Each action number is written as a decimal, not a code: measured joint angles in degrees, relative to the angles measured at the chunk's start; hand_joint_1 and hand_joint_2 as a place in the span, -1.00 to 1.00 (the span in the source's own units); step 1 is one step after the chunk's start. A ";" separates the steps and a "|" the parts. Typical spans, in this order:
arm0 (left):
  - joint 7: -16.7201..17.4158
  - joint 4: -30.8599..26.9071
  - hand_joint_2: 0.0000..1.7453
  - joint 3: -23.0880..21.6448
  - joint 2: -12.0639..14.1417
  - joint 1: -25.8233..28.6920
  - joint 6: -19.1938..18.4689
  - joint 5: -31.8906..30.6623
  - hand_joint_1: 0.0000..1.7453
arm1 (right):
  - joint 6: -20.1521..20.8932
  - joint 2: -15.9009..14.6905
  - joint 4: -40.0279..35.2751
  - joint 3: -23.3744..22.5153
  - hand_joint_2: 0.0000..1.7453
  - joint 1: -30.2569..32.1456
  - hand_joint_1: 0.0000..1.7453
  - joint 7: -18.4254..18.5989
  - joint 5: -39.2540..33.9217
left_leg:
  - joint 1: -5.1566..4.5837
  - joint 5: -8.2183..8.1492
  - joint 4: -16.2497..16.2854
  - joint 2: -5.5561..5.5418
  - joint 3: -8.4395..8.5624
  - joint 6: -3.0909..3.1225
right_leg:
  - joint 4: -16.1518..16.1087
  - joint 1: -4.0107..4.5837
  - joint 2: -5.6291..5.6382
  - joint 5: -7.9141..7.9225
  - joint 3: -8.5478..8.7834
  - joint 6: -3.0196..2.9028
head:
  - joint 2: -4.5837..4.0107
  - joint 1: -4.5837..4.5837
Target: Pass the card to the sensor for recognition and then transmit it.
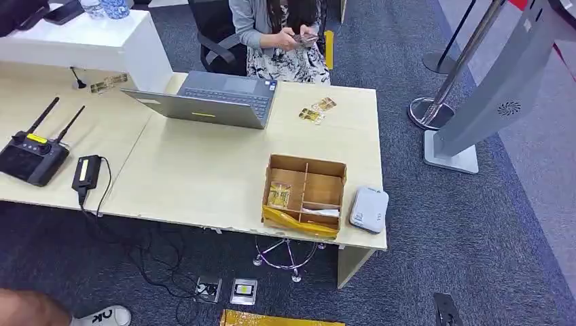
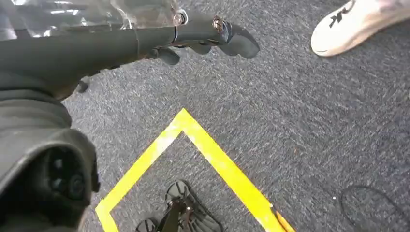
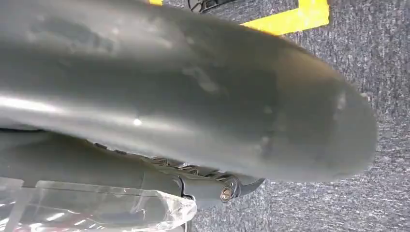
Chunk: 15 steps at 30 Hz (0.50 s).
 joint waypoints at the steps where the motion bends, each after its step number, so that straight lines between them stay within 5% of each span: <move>1: 0.00 0.00 -1.00 -0.02 -0.02 0.00 -0.33 0.07 -1.00 | -0.02 0.00 0.00 0.00 -1.00 0.01 -1.00 -0.18 -0.20 | 0.00 0.00 0.00 0.00 0.00 0.00 | 0.00 0.00 0.00 0.00 0.00 0.00 | 0.00 0.00; 15: 0.00 0.00 -1.00 -0.11 -0.44 0.52 -0.99 1.57 -0.96 | 0.35 -0.07 0.00 0.02 -1.00 0.05 -1.00 2.34 -0.55 | 0.00 0.00 0.00 0.00 0.00 0.00 | 0.00 0.00 0.00 0.00 0.00 0.00 | 0.00 0.00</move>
